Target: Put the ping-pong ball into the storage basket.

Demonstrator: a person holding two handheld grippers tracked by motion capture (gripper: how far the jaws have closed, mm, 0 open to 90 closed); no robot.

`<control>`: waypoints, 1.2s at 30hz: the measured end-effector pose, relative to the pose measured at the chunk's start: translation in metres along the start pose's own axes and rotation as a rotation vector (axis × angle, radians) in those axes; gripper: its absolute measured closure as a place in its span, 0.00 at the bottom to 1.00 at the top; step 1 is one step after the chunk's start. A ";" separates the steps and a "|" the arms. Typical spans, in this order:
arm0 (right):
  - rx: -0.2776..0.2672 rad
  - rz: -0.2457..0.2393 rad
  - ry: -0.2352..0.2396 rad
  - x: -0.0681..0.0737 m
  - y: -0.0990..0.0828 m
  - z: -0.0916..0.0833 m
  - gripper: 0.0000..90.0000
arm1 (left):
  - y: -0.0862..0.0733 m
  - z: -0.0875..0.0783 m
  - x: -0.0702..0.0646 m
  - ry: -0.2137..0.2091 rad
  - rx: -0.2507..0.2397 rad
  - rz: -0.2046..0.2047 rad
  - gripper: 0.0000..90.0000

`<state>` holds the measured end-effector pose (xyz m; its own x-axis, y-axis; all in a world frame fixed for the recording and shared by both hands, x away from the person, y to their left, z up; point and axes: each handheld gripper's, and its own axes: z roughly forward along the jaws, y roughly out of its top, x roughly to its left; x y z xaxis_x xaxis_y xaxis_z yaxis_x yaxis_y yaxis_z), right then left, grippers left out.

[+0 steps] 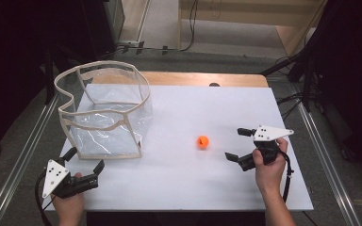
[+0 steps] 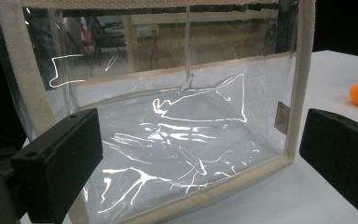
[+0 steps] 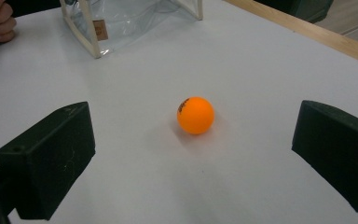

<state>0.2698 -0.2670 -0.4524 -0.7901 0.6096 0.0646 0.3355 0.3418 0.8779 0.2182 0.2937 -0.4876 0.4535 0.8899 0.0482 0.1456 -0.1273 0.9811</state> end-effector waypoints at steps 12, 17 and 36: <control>0.015 -0.014 0.022 -0.001 0.015 0.008 0.00 | 0.000 0.001 -0.002 0.003 0.007 0.011 0.00; 0.029 -0.030 0.033 0.000 0.022 0.012 0.00 | 0.000 0.001 -0.002 0.005 0.011 0.014 0.00; 0.095 -0.075 0.074 -0.003 0.046 0.025 0.00 | 0.000 0.002 -0.003 0.005 0.015 0.021 0.00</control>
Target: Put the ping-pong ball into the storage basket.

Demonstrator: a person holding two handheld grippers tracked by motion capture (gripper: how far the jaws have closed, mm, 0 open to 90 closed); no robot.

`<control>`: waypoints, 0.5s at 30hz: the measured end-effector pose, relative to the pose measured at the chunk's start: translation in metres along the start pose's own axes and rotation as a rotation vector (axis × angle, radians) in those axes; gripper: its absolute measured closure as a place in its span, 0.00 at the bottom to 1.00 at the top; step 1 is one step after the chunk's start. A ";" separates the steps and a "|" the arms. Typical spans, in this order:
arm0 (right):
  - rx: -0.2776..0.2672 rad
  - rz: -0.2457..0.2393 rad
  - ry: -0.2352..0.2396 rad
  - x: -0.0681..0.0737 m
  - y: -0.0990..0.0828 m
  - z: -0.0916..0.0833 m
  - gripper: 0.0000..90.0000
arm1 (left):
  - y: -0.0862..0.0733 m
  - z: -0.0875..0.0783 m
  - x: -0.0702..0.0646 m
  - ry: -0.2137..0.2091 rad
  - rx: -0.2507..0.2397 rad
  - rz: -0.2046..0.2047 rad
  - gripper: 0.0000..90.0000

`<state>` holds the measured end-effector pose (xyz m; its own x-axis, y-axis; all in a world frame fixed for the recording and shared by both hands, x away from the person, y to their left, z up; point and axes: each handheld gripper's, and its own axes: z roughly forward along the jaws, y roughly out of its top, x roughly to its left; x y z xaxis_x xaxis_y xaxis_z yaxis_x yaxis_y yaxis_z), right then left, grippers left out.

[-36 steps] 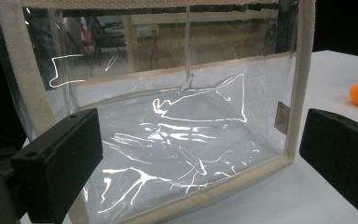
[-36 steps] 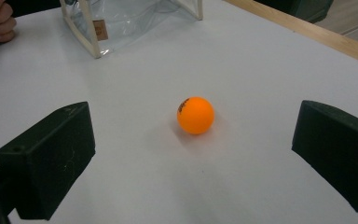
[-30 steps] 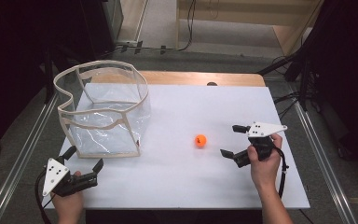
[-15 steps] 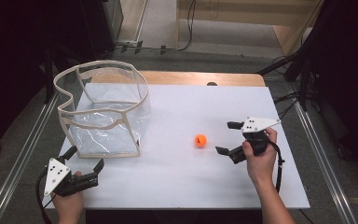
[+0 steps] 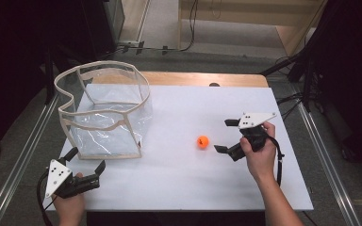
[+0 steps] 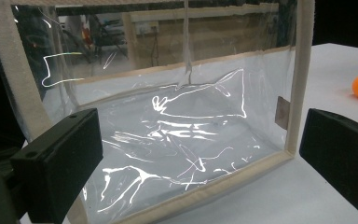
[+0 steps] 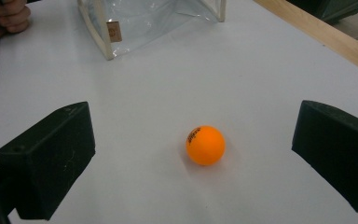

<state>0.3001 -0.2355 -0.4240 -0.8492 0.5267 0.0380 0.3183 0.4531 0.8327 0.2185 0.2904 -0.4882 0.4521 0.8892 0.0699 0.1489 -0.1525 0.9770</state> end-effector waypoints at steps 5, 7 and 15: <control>0.015 -0.014 0.005 -0.002 0.007 0.003 0.00 | 0.000 0.000 0.000 0.000 0.000 -0.001 0.00; 0.017 -0.013 0.005 -0.003 0.009 0.005 0.00 | 0.000 0.000 0.000 -0.001 0.000 0.000 0.00; 0.047 -0.024 0.017 -0.006 0.018 0.010 0.00 | 0.000 0.000 0.000 -0.001 0.001 0.002 0.00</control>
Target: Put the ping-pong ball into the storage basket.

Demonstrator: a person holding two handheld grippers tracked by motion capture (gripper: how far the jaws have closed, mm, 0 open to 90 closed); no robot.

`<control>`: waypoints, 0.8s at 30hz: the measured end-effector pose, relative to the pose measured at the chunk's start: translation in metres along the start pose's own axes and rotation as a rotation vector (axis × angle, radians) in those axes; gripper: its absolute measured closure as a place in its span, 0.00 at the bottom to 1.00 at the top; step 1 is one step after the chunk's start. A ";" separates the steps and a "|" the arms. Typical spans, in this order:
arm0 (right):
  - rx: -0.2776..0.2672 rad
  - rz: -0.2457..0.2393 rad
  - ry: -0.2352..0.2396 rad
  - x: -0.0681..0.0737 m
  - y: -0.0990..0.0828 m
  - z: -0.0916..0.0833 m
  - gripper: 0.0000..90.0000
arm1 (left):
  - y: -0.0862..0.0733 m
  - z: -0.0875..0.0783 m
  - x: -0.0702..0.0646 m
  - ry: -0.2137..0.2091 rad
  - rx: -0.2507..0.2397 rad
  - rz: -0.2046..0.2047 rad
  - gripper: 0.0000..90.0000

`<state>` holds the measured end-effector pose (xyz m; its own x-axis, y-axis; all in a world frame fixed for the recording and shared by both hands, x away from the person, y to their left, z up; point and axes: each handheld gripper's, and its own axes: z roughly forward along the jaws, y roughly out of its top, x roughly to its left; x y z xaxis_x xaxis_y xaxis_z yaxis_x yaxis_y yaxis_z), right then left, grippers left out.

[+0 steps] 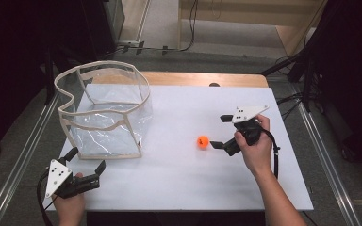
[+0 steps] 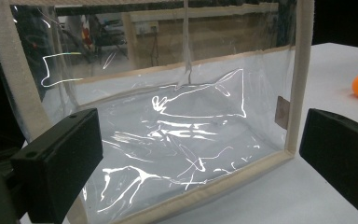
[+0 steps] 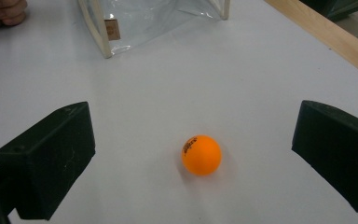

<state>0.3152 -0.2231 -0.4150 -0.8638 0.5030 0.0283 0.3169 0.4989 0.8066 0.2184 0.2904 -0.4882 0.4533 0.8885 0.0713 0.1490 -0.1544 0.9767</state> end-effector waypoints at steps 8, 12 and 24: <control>0.048 -0.016 0.019 -0.002 0.008 0.008 0.00 | 0.000 0.000 0.000 0.000 -0.001 -0.001 0.00; 0.073 -0.025 0.032 -0.002 0.012 0.012 0.00 | 0.000 0.000 0.000 0.000 -0.002 -0.001 0.00; 0.165 -0.040 0.081 -0.004 0.020 0.027 0.00 | 0.000 0.000 0.001 -0.002 -0.004 -0.008 0.00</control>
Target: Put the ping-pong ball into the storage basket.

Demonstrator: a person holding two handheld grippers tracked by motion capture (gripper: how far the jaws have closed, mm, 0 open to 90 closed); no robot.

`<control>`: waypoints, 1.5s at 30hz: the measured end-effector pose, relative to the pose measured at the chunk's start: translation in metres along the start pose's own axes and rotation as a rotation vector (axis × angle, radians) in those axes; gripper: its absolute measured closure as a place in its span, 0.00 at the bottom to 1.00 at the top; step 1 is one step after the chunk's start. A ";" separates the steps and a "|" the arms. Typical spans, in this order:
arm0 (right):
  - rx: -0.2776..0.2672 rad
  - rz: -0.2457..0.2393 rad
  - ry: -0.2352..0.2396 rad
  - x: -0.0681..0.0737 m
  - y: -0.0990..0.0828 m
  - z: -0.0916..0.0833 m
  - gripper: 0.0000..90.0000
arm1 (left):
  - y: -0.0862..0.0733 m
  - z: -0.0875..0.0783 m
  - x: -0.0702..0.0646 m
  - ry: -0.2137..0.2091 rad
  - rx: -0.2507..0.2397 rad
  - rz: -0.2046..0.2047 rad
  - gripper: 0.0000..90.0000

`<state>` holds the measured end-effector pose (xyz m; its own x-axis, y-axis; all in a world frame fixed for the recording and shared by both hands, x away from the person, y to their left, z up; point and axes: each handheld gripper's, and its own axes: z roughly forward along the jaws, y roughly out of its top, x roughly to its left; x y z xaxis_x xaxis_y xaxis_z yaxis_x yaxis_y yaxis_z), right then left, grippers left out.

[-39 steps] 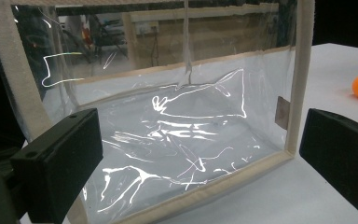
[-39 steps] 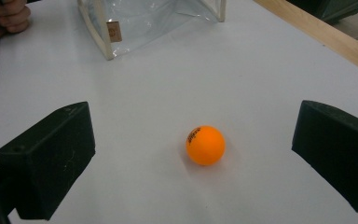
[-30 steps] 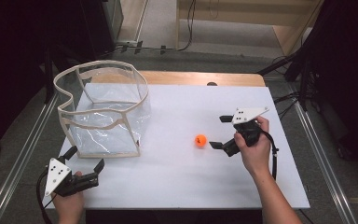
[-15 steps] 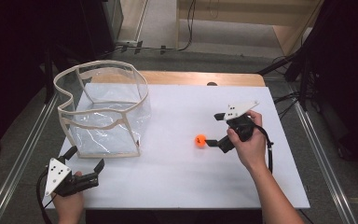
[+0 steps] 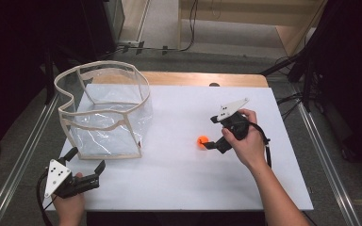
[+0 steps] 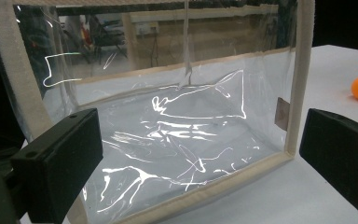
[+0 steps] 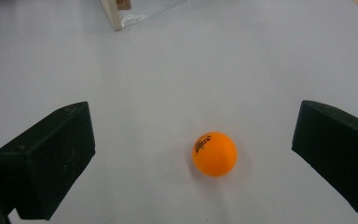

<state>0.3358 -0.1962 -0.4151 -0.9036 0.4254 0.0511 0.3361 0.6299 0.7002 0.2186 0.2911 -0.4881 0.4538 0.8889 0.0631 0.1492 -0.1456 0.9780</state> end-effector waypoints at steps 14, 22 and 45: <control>0.086 -0.012 0.016 -0.005 0.008 0.015 0.00 | 0.000 0.000 0.000 0.000 -0.001 -0.001 0.00; 0.147 0.002 0.020 -0.010 0.008 0.025 0.00 | 0.000 0.000 0.001 -0.002 -0.002 -0.002 0.00; 0.262 0.008 0.030 -0.016 0.004 0.046 0.00 | 0.000 0.000 0.001 -0.003 -0.002 -0.002 0.00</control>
<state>0.3637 -0.1700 -0.4459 -0.9068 0.4139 0.0799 0.3970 0.7749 0.4918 0.2188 0.2918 -0.4880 0.4564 0.8877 0.0606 0.1479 -0.1428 0.9786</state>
